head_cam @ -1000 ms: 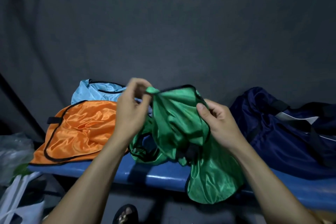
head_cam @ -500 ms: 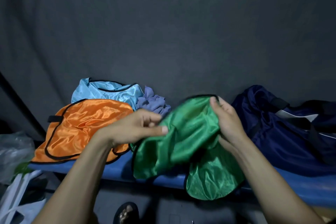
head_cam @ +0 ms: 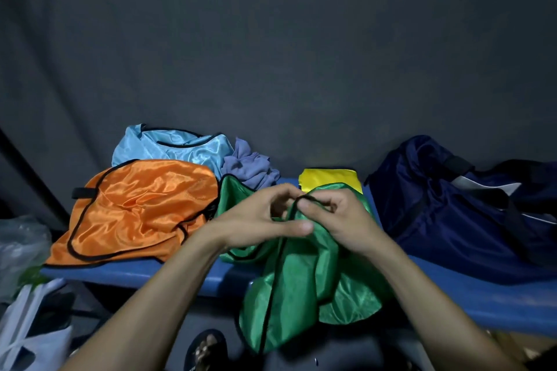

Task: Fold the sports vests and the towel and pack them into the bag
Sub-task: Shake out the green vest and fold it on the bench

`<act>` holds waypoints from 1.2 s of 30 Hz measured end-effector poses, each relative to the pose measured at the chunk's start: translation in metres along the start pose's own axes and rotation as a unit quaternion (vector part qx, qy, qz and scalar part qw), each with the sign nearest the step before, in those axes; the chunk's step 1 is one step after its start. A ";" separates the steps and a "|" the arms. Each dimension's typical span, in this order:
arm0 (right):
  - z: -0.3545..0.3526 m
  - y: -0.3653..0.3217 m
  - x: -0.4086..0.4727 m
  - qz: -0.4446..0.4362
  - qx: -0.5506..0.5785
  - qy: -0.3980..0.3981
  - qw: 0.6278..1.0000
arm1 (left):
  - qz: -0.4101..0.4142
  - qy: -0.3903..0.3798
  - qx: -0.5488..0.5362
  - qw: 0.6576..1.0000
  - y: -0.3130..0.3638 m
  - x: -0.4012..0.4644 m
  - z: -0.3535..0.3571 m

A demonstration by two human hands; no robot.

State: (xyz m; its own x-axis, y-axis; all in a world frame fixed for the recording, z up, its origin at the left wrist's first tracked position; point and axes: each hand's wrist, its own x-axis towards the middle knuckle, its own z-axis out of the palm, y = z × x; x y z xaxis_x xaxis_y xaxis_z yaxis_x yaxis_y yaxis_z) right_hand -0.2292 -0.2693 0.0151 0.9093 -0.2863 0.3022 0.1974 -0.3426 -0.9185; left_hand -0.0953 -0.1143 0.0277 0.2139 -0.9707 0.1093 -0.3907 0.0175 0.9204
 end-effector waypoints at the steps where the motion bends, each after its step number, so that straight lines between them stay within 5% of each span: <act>1: 0.003 -0.003 0.001 -0.006 0.001 0.004 1.000 | 0.002 0.005 -0.013 1.000 0.001 0.004 0.006; 4: -0.001 -0.004 0.002 -0.030 0.010 0.034 0.999 | -0.008 0.040 -0.040 0.998 0.007 0.003 -0.003; 8: -0.023 0.019 -0.001 0.041 -0.113 0.100 0.988 | 0.027 0.217 -0.151 0.964 0.026 -0.016 -0.033; 10: -0.027 0.029 -0.010 0.155 -0.194 -0.005 0.969 | 0.060 0.268 -0.249 0.929 0.034 -0.025 -0.042; 13: -0.004 0.033 -0.024 0.263 -0.372 -0.178 0.872 | 0.080 0.293 -0.268 0.914 0.036 -0.032 -0.048; 15: 0.013 0.040 -0.028 0.239 -0.487 -0.183 0.820 | 0.072 0.300 -0.261 0.915 0.035 -0.034 -0.048; 17: 0.015 0.048 -0.027 0.209 -0.502 -0.152 0.825 | 0.071 0.291 -0.254 0.920 0.033 -0.036 -0.047; 21: -0.019 0.046 -0.022 0.181 -0.330 -0.091 0.922 | 0.066 0.265 -0.254 0.928 0.035 -0.039 -0.042; 24: -0.039 0.013 -0.013 0.112 0.029 0.049 0.992 | 0.059 0.231 -0.252 0.938 0.042 -0.042 -0.037; 27: -0.050 -0.012 -0.003 0.095 0.297 0.111 0.944 | 0.049 0.221 -0.247 0.942 0.045 -0.041 -0.031; 36: -0.043 -0.019 0.011 0.166 0.331 0.110 0.922 | 0.052 0.195 -0.248 0.948 0.053 -0.033 -0.015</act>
State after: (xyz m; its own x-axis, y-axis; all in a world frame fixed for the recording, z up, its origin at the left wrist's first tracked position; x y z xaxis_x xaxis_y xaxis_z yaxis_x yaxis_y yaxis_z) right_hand -0.2391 -0.3044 0.0470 0.8775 -0.4774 -0.0464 0.1681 0.3966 -0.9025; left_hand -0.1094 -0.0780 0.0781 0.5504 -0.7967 0.2497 0.0199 0.3116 0.9500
